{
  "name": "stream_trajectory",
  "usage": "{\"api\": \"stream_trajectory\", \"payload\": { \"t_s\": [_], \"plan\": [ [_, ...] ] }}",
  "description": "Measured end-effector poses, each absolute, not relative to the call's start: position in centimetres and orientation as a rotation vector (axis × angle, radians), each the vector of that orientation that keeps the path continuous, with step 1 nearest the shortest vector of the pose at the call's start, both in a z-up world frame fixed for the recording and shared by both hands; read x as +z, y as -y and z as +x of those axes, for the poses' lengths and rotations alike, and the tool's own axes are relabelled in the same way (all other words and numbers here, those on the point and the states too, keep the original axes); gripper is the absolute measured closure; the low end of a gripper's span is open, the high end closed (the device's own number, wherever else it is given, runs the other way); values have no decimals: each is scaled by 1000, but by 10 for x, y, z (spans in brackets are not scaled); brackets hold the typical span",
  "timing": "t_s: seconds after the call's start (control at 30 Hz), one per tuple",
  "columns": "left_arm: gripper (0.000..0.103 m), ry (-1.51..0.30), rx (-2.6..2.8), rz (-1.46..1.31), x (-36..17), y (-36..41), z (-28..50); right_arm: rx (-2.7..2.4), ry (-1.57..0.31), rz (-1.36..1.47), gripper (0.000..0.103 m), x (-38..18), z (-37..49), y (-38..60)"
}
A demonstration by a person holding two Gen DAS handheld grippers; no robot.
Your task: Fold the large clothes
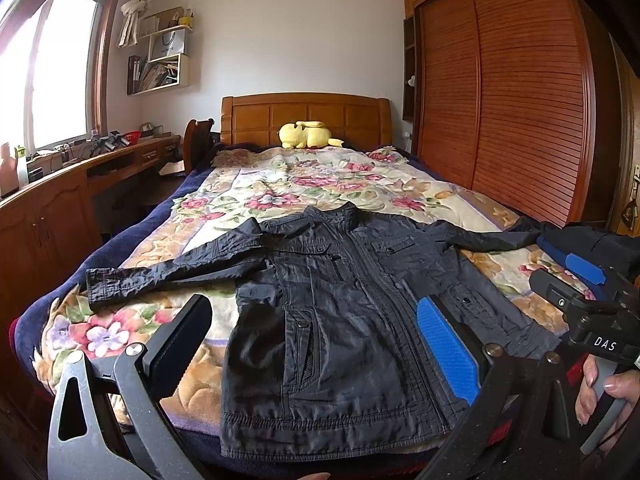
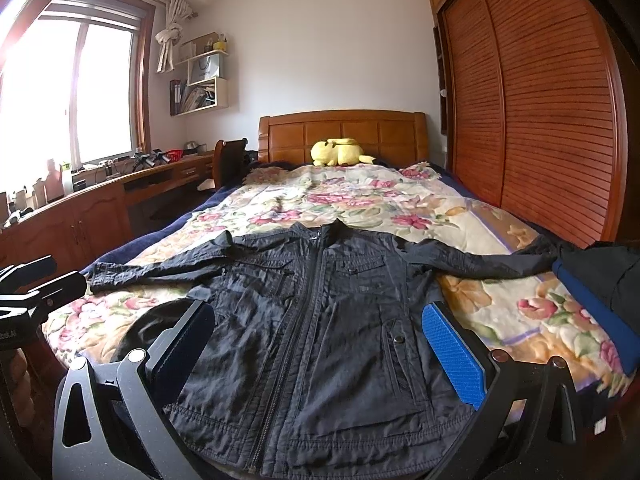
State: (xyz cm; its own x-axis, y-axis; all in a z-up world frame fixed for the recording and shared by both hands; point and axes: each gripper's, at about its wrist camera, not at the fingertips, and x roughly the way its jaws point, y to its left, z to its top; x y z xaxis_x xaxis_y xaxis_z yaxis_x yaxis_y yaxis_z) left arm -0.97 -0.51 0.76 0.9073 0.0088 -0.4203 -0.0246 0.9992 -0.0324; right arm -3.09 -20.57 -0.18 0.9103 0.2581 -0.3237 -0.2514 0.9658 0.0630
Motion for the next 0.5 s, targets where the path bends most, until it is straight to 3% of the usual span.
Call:
{"api": "stream_trajectory", "payload": {
  "t_s": [0.5],
  "plan": [
    [0,-436,27,-43,6,3,-9,267,-342,27,0,-3,-31,206]
  ]
}}
